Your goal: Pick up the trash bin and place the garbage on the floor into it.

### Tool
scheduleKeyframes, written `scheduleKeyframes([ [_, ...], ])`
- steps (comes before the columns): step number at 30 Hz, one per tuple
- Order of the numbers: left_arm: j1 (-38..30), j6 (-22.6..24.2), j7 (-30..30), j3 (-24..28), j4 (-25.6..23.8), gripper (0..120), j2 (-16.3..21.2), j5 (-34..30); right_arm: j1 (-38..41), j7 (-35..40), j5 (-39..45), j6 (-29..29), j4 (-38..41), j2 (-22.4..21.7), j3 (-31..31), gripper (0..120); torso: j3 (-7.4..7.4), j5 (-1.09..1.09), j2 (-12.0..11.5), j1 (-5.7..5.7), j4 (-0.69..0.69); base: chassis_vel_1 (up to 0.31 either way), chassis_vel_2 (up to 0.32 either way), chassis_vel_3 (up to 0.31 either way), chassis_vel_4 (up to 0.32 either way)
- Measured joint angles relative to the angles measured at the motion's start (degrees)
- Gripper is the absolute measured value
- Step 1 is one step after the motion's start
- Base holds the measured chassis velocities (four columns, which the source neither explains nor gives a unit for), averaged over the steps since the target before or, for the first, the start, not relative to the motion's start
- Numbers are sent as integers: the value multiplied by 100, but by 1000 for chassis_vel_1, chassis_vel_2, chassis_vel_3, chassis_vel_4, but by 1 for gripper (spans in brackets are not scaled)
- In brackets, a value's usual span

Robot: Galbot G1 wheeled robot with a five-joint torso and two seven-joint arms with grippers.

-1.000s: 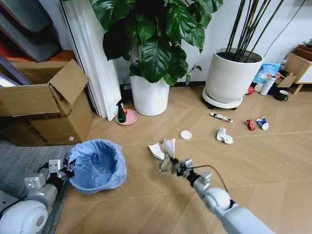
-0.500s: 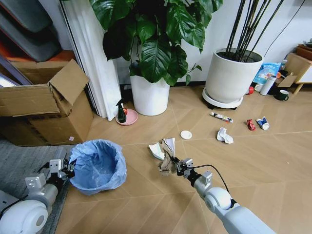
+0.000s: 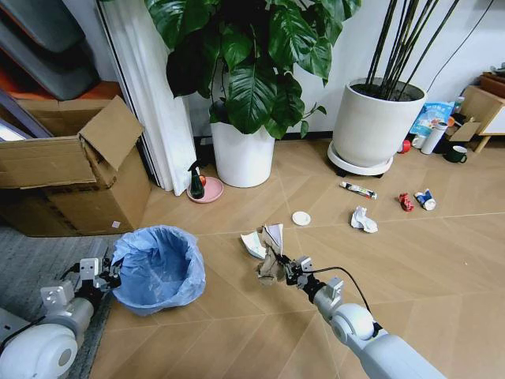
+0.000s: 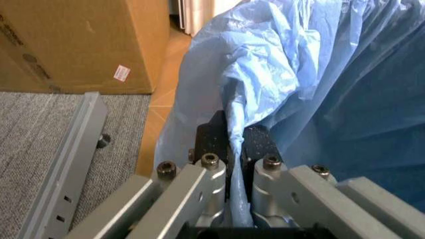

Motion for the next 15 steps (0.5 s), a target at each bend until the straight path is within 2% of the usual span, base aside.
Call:
scheduleKeyframes([
  [2, -2, -2, 10, 1, 1, 0, 0, -6, 0, 0, 15, -2, 0, 0, 0, 0, 0, 0, 0, 0, 0, 0, 0, 0, 0],
  [3, -85, -32, 164, 153, 105, 0, 78, -104, -81, 23, 443, -60, 152, -68, 138, 0, 0, 18, 0, 0, 11, 0, 0, 0, 0],
  [4, -225, -38, 289, 431, 198, 0, 224, -191, -209, 105, 718, -130, 478, -230, 468, 0, 2, 20, -1, 1, 3, 69, 30, 15, 34],
  [5, -343, -39, 379, 634, 247, 0, 326, -250, -304, 233, 865, -211, 772, -387, 821, 0, 0, -11, 0, 0, -4, 69, 4, 29, 34],
  [6, -343, -39, 379, 634, 247, 0, 326, -250, -304, 233, 865, -211, 772, -387, 821, 0, 0, -11, 0, 0, -4, 69, 4, 29, 34],
  [7, -418, -41, 405, 742, 279, 0, 375, -279, -430, 401, 944, -315, 992, -475, 1067, 0, -3, -28, 2, -2, -4, 0, 0, 0, 0],
  [8, -456, -42, 405, 785, 293, 0, 391, -287, -562, 545, 959, -431, 1060, -485, 1170, 0, -1, -9, 1, -1, -5, 0, 0, 0, 0],
  [9, -487, -47, 405, 803, 296, 0, 396, -293, -654, 629, 960, -498, 1072, -488, 1233, 0, 3, 20, 0, 1, -6, 0, 0, 0, 0],
  [11, -522, -54, 405, 838, 295, 0, 400, -306, -773, 667, 917, -512, 1116, -485, 1340, 0, 0, 18, 1, 0, -6, 0, 0, 0, 0],
  [12, -527, -53, 402, 863, 303, 0, 405, -310, -818, 655, 872, -491, 1138, -484, 1405, 0, -1, -8, 1, -1, -4, 0, 0, 0, 0],
  [13, -528, -49, 405, 902, 317, 0, 414, -315, -849, 581, 827, -431, 1145, -484, 1448, 0, 0, -19, 0, 0, -3, 0, 0, 0, 0],
  [14, -536, -49, 406, 927, 322, 0, 440, -315, -853, 432, 768, -329, 1147, -484, 1459, 0, 1, -5, 0, 0, 0, 0, 0, 0, 0],
  [15, -536, -49, 406, 927, 322, 0, 440, -315, -853, 432, 768, -329, 1147, -484, 1459, 0, 1, -5, 0, 0, 0, 0, 0, 0, 0],
])
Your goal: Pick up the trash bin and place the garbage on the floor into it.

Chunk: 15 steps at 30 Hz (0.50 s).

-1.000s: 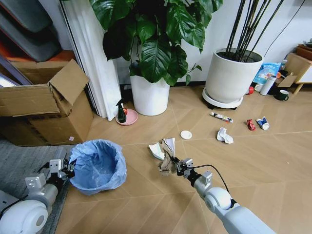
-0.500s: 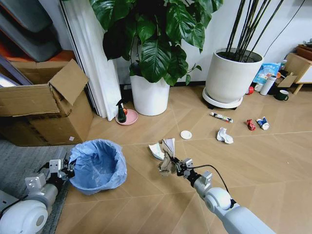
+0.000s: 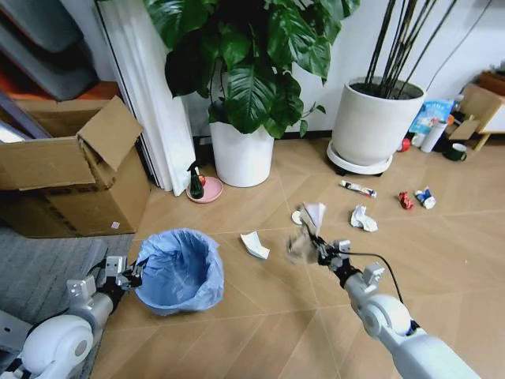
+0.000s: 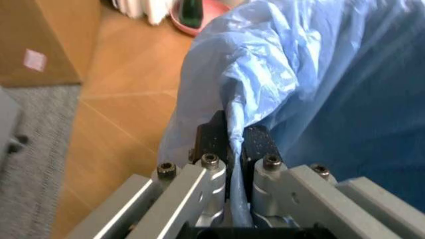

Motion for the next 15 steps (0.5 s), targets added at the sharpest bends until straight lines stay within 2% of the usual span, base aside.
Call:
scheduleKeyframes([
  [1, -19, -1, -8, 24, 5, 0, 51, -5, 67, -221, -92, 164, 1, -22, 0, 0, -1, 24, 1, -1, 0, 0, 0, 0, 0],
  [3, -31, 0, 6, 149, 24, 0, 156, -57, 388, -616, -113, 491, 20, -167, -130, 0, 0, -10, 0, -1, 2, 0, 0, 0, 0],
  [6, -68, 0, 7, 259, 49, 0, 261, -65, 679, -887, -7, 687, 22, -277, -320, 0, -1, 5, 0, 0, 2, 0, 0, 0, 0],
  [7, -117, 0, 6, 363, 73, 0, 343, -70, 997, -1208, 208, 832, 4, -389, -596, 0, 0, 13, 0, 0, 1, 0, 0, 0, 0],
  [8, -155, 0, 11, 436, 87, 0, 392, -93, 1198, -1418, 328, 918, -34, -449, -774, 0, 0, -2, 0, 0, 1, 0, 0, 0, 0],
  [9, -182, 0, 16, 477, 94, 0, 428, -114, 1364, -1595, 419, 989, -76, -483, -931, 0, 0, -7, 0, 0, 1, 0, 0, 0, 0],
  [10, -182, 0, 16, 477, 94, 0, 428, -114, 1364, -1595, 419, 989, -76, -483, -931, 0, 0, -7, 0, 0, 1, 0, 0, 0, 0],
  [12, -302, -1, 14, 622, 141, 0, 586, -184, 1904, -2265, 738, 1116, -213, -536, -1543, 0, 0, 16, 0, 0, -1, 0, 0, 0, 0],
  [13, -302, -1, 14, 622, 141, 0, 586, -184, 1904, -2265, 738, 1116, -213, -536, -1543, 0, 0, 16, 0, 0, -1, 0, 0, 0, 0],
  [15, -425, -14, 38, 776, 212, 0, 675, -233, 2460, -2656, 896, 1219, -388, -503, -2132, 0, 0, -3, 0, 0, -1, 0, 0, 0, 0],
])
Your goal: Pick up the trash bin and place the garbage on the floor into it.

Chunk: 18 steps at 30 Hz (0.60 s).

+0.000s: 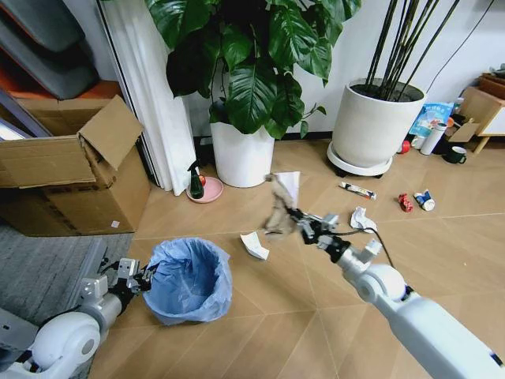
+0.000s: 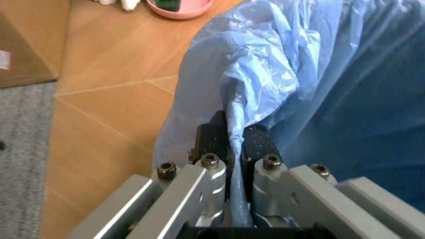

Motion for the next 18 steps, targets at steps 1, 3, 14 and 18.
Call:
scheduleKeyframes([
  [1, -60, -8, 13, 51, 27, 0, 21, -14, 311, -134, 30, 43, -126, 64, -305, 0, 0, 3, 0, 0, 0, 0, 0, 0, 0],
  [3, -93, -15, 18, 73, 39, 0, 32, -22, 595, -224, 45, 76, -262, 140, -588, 0, 0, 9, 0, 0, 1, 0, 0, 0, 0],
  [14, -60, -20, 77, 76, -23, 0, 123, -116, 1588, -382, -77, 85, -990, 799, -1892, 0, 0, 9, -1, 0, 0, 0, 0, 0, 0],
  [18, -52, -19, 76, 76, -61, 0, 158, -182, 1772, -395, -136, 88, -1118, 997, -2238, 0, 0, 6, 0, 0, 0, 0, 0, 0, 0],
])
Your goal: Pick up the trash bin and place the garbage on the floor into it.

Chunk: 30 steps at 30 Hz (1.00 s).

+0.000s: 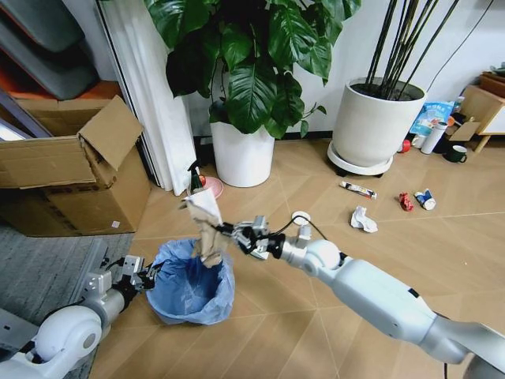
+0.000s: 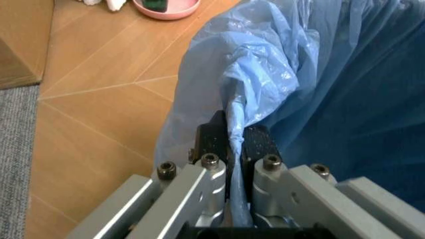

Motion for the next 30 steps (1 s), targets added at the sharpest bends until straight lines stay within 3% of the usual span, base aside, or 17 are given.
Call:
scheduleKeyframes([
  [7, 126, 12, -3, -156, -83, 0, 52, -26, 371, -352, -352, -160, -235, 223, -511, 6, 0, 1, 0, 0, 3, 0, 0, 0, 0],
  [10, 163, 15, -3, -233, -118, 0, 47, -25, 531, -440, -671, -190, -297, 253, -581, 14, 0, 1, 0, 0, 1, 0, 0, 0, 0],
  [13, 256, 24, -3, -350, -172, 0, 13, -3, 770, -506, -869, -225, -330, 260, -708, 30, 0, 0, 0, 0, 1, 0, 0, 0, 0],
  [21, 353, 49, -31, -533, -222, 0, -50, 3, 855, -505, -864, -227, -349, 202, -727, 56, 0, 2, 0, 0, 2, 0, 0, 0, 0],
  [22, 373, 51, -36, -565, -228, 0, -68, 4, 808, -492, -817, -227, -339, 159, -682, 63, 0, 2, 0, -1, 2, 0, 0, 0, 0],
  [24, 387, 52, -37, -589, -235, 0, -80, 4, 756, -464, -776, -233, -328, 125, -638, 66, 0, 1, 0, 0, 2, 0, 0, 0, 0],
  [30, 481, 57, -99, -842, -266, 0, -242, -7, -56, 56, -403, -396, -231, -111, 475, 89, -1, 4, 0, -1, 1, 0, 0, 0, 0],
])
